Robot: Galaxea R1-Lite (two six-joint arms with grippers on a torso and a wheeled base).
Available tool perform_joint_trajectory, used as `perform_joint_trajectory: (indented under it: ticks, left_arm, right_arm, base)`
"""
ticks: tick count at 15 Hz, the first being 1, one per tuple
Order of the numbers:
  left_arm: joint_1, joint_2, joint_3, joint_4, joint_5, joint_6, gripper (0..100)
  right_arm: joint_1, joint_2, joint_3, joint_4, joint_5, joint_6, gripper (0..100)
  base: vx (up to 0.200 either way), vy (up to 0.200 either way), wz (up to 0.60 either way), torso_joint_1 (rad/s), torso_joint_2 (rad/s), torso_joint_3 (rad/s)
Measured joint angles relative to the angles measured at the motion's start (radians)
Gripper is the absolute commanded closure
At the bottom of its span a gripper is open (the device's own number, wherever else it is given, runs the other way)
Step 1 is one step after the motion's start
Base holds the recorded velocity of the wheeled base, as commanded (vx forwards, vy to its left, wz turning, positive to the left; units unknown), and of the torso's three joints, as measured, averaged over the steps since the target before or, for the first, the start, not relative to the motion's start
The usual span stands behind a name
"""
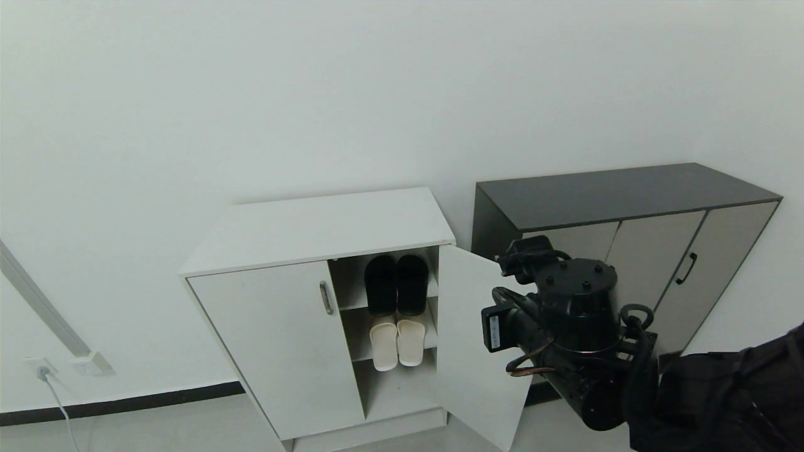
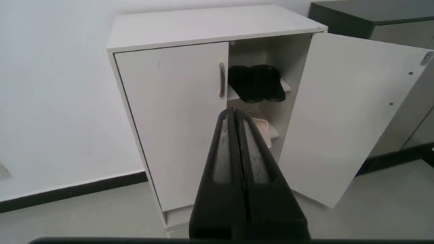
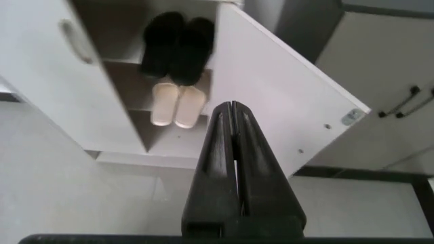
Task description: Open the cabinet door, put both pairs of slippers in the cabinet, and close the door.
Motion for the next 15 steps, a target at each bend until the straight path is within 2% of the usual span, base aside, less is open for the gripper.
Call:
perform_joint_trajectory:
  ticks: [4, 9, 15]
  left_arm:
    - [0.0, 0.0, 0.0, 0.0, 0.0, 0.0, 100]
    - [-0.001, 0.0, 0.0, 0.0, 0.0, 0.0, 100]
    - [0.0, 0.0, 0.0, 0.0, 0.0, 0.001, 100]
  right_arm:
    - [-0.091, 0.03, -0.058, 0.015, 0.043, 0.0, 100]
    - [-0.227, 0.094, -0.199, 0.089, 0.103, 0.009, 100]
    - [-0.363, 0.221, -0.317, 0.096, 0.164, 0.011, 100]
  base:
    - [0.0, 0.0, 0.0, 0.0, 0.0, 0.0]
    - [0.0, 0.0, 0.0, 0.0, 0.0, 0.0]
    - [0.0, 0.0, 0.0, 0.0, 0.0, 0.0]
